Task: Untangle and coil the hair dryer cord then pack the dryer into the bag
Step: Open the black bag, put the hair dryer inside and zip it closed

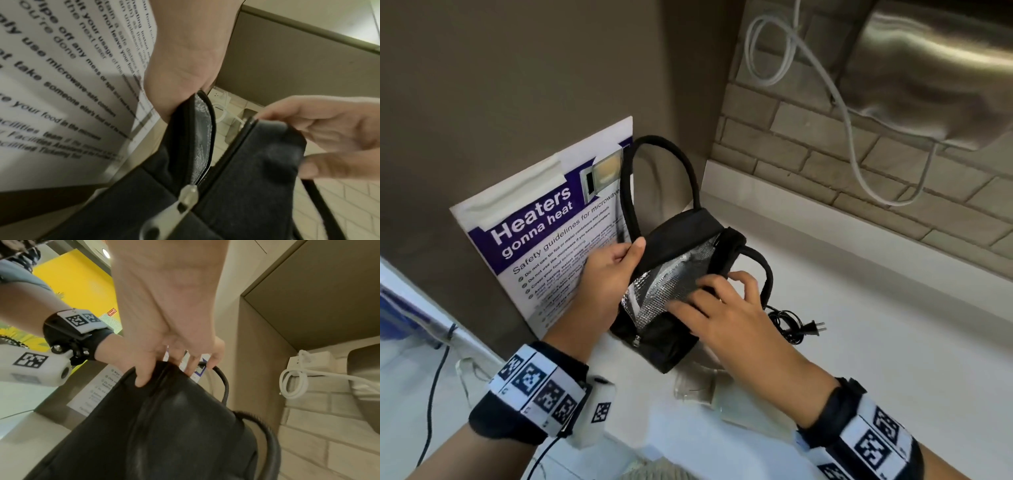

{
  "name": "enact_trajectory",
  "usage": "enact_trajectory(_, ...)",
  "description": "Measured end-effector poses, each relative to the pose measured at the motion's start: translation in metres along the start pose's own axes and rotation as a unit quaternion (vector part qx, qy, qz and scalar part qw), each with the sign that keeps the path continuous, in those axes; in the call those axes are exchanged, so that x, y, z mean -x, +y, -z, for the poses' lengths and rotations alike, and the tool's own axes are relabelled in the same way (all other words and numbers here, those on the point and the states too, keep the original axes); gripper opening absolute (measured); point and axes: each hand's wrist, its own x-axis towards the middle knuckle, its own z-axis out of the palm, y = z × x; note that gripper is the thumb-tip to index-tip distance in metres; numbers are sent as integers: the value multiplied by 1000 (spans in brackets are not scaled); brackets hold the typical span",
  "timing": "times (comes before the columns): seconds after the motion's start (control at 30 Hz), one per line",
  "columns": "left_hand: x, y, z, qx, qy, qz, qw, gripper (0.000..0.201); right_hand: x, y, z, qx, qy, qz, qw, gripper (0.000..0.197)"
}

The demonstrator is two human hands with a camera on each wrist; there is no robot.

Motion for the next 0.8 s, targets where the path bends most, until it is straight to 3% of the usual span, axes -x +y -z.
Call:
enact_trajectory(0.03,-2,-4,0,-20,7,-1,1000,74,1,-2,-2,-2,9,4,1000,38)
enact_trajectory(0.07,-1,-5,0,-30,12,-5,999,76,1,-5,-4,-7,13,5,1000,38)
enact_trajectory(0.17,6,0,-3,-62,53,-25,996,21,-3,-10,-9,-45,5,-11,999,35)
enact_trajectory(0.27,21,4,-3,-113,58,-112,986,28,-3,-4,-6,-112,-12,-27,993,40)
enact_trajectory(0.37,35,9,-5,-141,61,-179,972,29,7,14,4,-162,20,-68,984,41)
enact_trajectory(0.57,61,28,-18,-250,106,-361,892,24,43,70,4,-179,70,-190,963,38)
enact_trajectory(0.67,78,29,-33,-235,21,-423,875,24,59,95,-11,-178,54,-247,951,35)
enact_trajectory(0.73,90,18,-49,-234,-107,-420,871,25,70,110,-27,-161,10,-269,950,31)
enact_trajectory(0.8,99,1,-69,-274,-247,-391,843,24,81,121,-43,-152,-53,-291,943,26)
